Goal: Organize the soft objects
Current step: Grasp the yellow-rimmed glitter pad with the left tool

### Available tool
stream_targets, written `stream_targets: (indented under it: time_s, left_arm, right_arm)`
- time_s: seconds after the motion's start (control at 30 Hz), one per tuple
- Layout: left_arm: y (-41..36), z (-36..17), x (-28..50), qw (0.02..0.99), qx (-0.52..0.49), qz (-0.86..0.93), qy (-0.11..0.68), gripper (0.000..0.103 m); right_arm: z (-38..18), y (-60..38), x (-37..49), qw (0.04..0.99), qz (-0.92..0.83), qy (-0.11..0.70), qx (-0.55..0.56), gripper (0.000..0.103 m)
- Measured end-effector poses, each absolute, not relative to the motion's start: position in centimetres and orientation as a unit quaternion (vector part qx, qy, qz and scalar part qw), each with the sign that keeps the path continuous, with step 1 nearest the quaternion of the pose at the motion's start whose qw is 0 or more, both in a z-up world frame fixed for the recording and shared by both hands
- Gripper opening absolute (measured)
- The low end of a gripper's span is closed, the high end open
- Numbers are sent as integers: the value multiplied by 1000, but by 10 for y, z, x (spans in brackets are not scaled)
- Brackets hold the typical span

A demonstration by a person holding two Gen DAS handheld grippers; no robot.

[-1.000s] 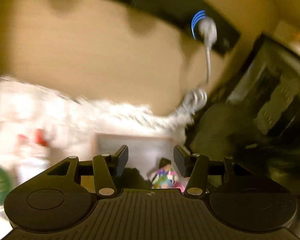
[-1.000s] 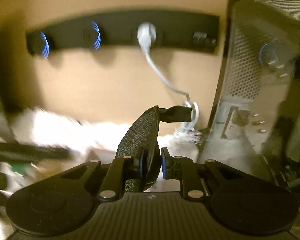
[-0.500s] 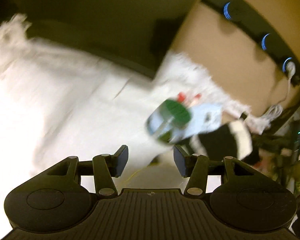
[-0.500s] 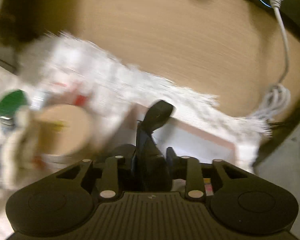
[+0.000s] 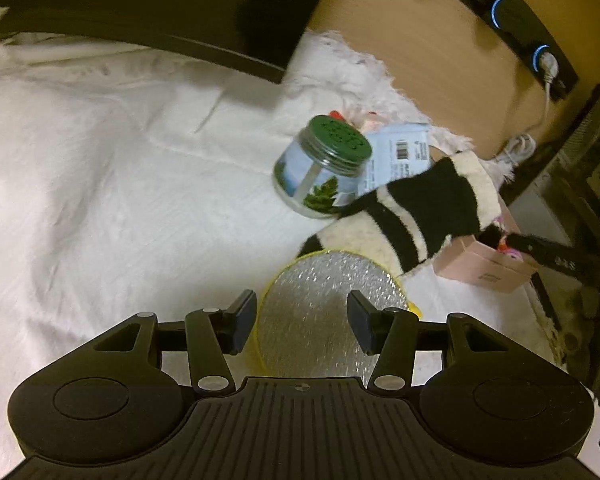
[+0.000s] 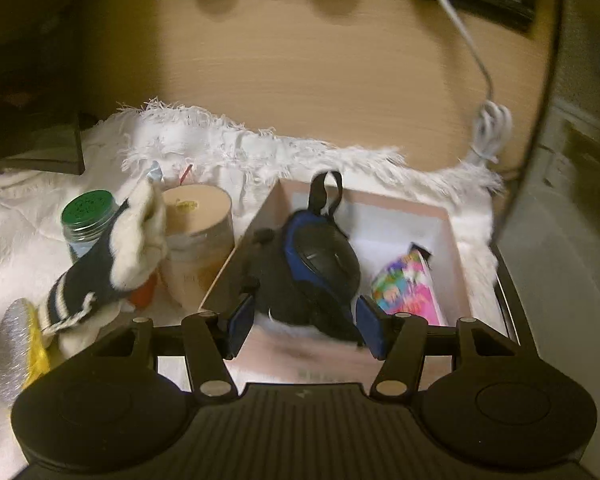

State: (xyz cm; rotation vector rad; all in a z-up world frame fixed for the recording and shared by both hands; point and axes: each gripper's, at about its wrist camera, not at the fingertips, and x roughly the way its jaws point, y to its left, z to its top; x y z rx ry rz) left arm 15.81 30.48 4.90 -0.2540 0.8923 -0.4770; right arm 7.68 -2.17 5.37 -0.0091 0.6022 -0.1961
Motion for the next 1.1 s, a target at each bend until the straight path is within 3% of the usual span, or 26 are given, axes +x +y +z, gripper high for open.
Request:
stream_targets:
  time_s: [0.43,0.73,0.87,0.9,1.0,1.1]
  left_arm:
    - [321,11,210,808,-156,-322,469,54]
    - [314,-1,185,753,-171,-400,494,54]
    - [301,4,172,760,-166,-398,486,44]
    - [298,7,168,761,-169,-401,480,44]
    - [289,12,161,756,-184,-419,469,44]
    - [278,13,156,754,-174,-426,469,44]
  right_arm:
    - [11,13,31,926,-54,372,38,58]
    - [-7,36,34,915,-31,399,47,58]
    - [-6,55,34,918,9,395,31,58]
    - [-6,59,33,918,19,395,25,56]
    - [-8,73,38,913,44,405,16,38]
    - [-9,86,40,912,61,407,4,37]
